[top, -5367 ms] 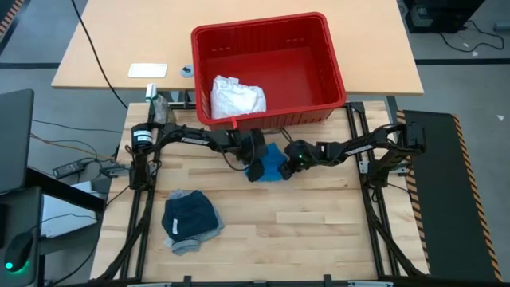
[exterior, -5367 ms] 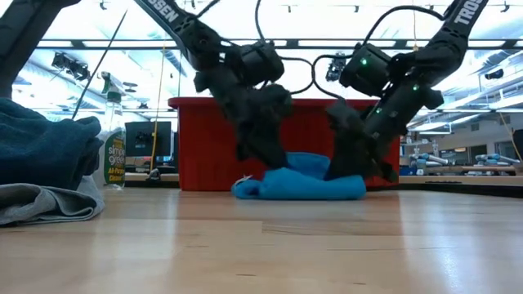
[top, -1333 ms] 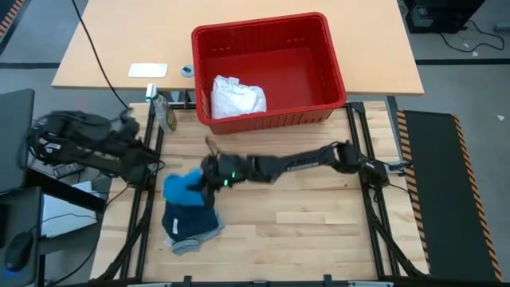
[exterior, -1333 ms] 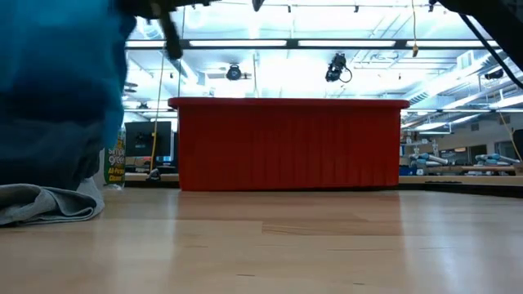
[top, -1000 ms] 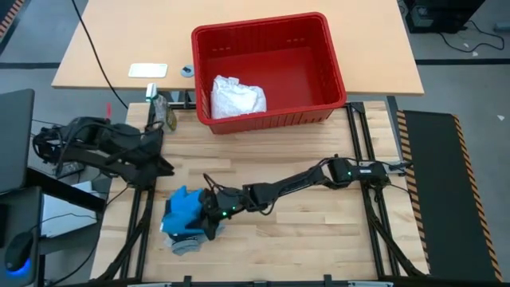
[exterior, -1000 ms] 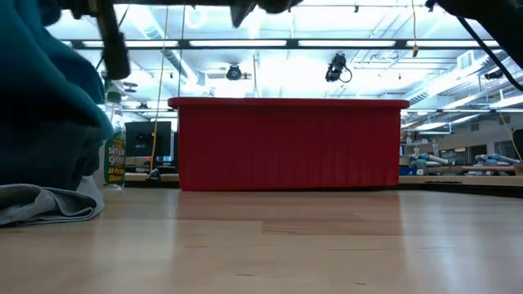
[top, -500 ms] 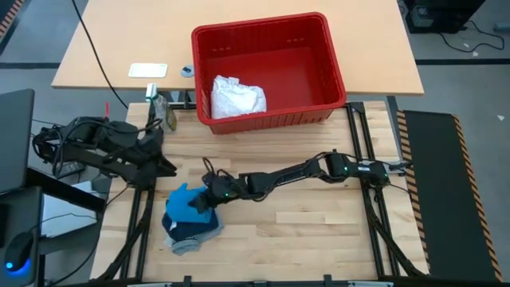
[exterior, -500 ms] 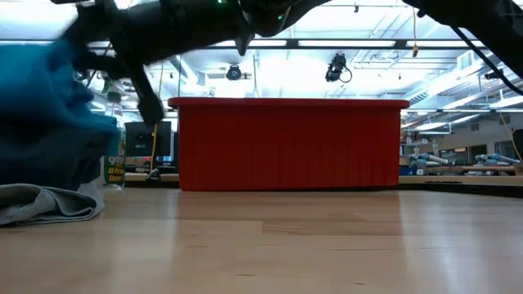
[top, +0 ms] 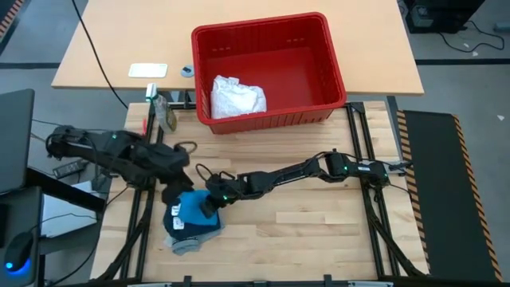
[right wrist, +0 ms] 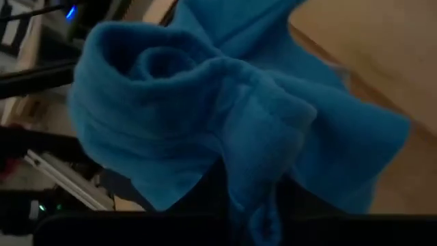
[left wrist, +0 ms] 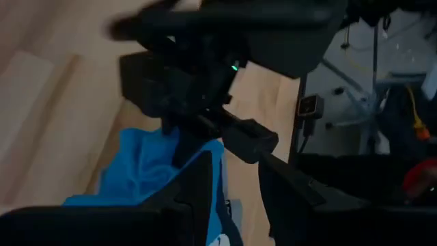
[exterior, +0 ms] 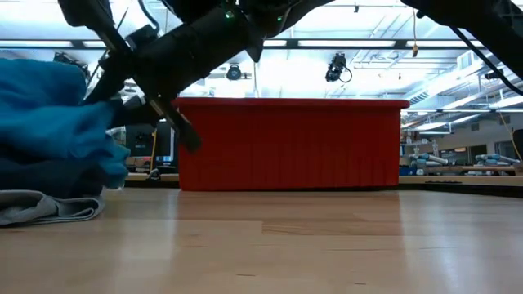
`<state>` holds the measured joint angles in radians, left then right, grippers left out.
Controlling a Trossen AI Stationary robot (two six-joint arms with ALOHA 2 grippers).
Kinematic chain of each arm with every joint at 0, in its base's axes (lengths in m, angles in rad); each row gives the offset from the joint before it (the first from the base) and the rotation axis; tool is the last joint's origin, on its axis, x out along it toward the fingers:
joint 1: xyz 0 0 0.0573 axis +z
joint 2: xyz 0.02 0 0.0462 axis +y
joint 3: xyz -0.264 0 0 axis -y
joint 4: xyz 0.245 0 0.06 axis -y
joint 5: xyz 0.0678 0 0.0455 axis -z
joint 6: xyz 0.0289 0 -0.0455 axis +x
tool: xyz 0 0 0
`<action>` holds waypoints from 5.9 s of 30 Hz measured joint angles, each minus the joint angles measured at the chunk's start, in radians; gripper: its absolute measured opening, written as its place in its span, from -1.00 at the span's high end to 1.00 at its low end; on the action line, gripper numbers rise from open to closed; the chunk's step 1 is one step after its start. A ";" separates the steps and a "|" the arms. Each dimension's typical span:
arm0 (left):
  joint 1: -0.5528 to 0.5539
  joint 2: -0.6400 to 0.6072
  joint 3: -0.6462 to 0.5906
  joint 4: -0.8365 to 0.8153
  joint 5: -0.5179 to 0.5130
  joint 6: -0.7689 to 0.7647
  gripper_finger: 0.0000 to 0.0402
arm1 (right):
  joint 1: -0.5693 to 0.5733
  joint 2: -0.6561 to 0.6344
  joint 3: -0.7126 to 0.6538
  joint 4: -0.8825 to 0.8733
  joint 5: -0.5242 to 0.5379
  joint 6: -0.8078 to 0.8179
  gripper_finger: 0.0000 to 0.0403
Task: Fold laundry
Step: Stack the folded blue pants on top of the black pants, then remove the white blouse from the red laundry bin
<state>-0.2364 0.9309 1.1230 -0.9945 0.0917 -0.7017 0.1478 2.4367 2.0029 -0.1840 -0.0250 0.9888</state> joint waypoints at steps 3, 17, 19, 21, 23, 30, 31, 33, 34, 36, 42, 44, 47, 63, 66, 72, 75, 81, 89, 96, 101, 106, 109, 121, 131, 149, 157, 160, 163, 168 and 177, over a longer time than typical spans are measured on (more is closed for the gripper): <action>-0.047 0.031 -0.010 0.016 -0.001 0.000 0.40 | 0.000 0.000 0.000 0.030 -0.001 -0.072 0.69; -0.282 0.112 -0.247 0.062 -0.085 -0.210 0.40 | 0.016 -0.040 0.000 0.083 -0.050 -0.206 0.09; -0.301 0.107 -0.296 0.095 -0.098 -0.250 0.40 | 0.016 -0.065 0.000 0.034 -0.050 -0.218 -0.01; -0.322 0.106 -0.337 0.142 -0.097 -0.275 0.42 | 0.016 -0.090 0.000 -0.006 -0.050 -0.231 -0.09; -0.347 0.107 -0.374 0.183 -0.095 -0.300 0.42 | 0.017 -0.125 0.000 -0.061 -0.050 -0.235 -0.12; -0.401 0.106 -0.445 0.243 -0.111 -0.377 0.42 | 0.018 -0.270 0.000 -0.379 0.034 -0.310 -0.09; -0.405 0.106 -0.450 0.244 -0.129 -0.380 0.42 | 0.018 -0.288 0.000 -0.413 0.057 -0.322 -0.08; -0.410 0.106 -0.460 0.240 -0.156 -0.379 0.42 | 0.017 -0.328 0.000 -0.463 0.096 -0.339 -0.07; -0.410 0.106 -0.461 0.233 -0.165 -0.376 0.42 | 0.017 -0.345 0.000 -0.482 0.114 -0.344 -0.07; -0.408 0.106 -0.461 0.225 -0.181 -0.365 0.42 | 0.017 -0.374 0.000 -0.506 0.142 -0.354 -0.07; -0.396 0.091 -0.438 0.213 -0.184 -0.367 0.42 | 0.017 -0.414 0.001 -0.559 0.226 -0.409 -0.07; -0.396 0.073 -0.417 0.206 -0.185 -0.386 0.42 | 0.016 -0.415 0.001 -0.558 0.237 -0.417 -0.07; -0.414 0.036 -0.378 0.184 -0.226 -0.404 0.40 | -0.001 -0.411 0.000 -0.539 0.153 -0.456 -0.07; -0.503 -0.135 -0.352 0.045 -0.350 -0.413 0.21 | -0.019 -0.414 0.000 -0.509 0.061 -0.360 0.08; -0.497 -0.173 -0.348 0.043 -0.350 -0.413 0.21 | -0.022 -0.414 0.000 -0.506 0.061 -0.355 0.10; -0.429 -0.216 -0.262 0.021 -0.458 -0.311 0.21 | -0.060 -0.414 0.000 -0.487 0.046 -0.329 0.18; -0.368 -0.218 -0.190 0.047 -0.541 -0.186 0.21 | -0.088 -0.423 0.000 -0.467 0.010 -0.357 0.22; -0.173 -0.216 -0.089 0.148 -0.587 0.078 0.21 | -0.191 -0.440 0.000 -0.394 -0.146 -0.530 0.28; 0.245 -0.152 -0.075 0.264 -0.444 0.297 0.21 | -0.423 -0.443 0.000 -0.215 -0.550 -0.668 0.46; 0.659 0.010 -0.076 0.514 -0.147 0.408 0.21 | -0.582 -0.443 0.000 0.050 -0.742 -0.692 0.65; 0.846 0.164 -0.076 0.752 0.037 0.380 0.21 | -0.679 -0.430 0.001 -0.003 -0.637 -0.656 0.71; 0.927 0.320 -0.076 0.882 0.004 0.288 0.21 | -0.770 -0.409 0.000 -0.184 -0.457 -0.690 0.71; 0.951 0.393 -0.076 0.916 0.043 0.271 0.21 | -0.816 -0.409 0.000 -0.259 -0.284 -0.781 0.69; 1.050 0.508 -0.074 1.003 0.189 0.321 0.21 | -0.935 -0.208 -0.001 -0.316 -0.396 -0.854 0.08; 1.105 0.508 -0.075 1.034 0.208 0.320 0.21 | -0.956 0.013 0.214 -0.443 -0.584 -0.808 -0.72; 1.104 0.504 -0.075 1.051 0.221 0.318 0.21 | -0.953 0.157 0.351 -0.512 -0.642 -0.852 0.72; 1.098 0.494 -0.042 1.045 0.358 0.283 0.22 | -1.004 0.059 0.350 -0.321 -0.874 -0.625 0.84; 1.092 0.494 0.024 1.049 0.467 0.277 0.22 | -1.021 -0.009 0.350 -0.198 -0.927 -0.542 0.84; 1.071 0.494 0.108 1.049 0.541 0.271 0.22 | -1.036 -0.086 0.350 -0.084 -0.963 -0.470 0.84; 0.998 0.493 0.288 1.020 0.563 0.321 0.22 | -1.044 -0.238 0.350 -0.025 -0.973 -0.451 0.84; 0.808 0.492 0.582 0.807 0.361 0.450 0.22 | -1.021 -0.499 0.351 -0.043 -1.086 -0.516 0.84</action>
<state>0.5716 1.4230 1.7052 -0.1875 0.4522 -0.2518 -0.8728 1.9372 2.3539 -0.2273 -1.1111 0.4727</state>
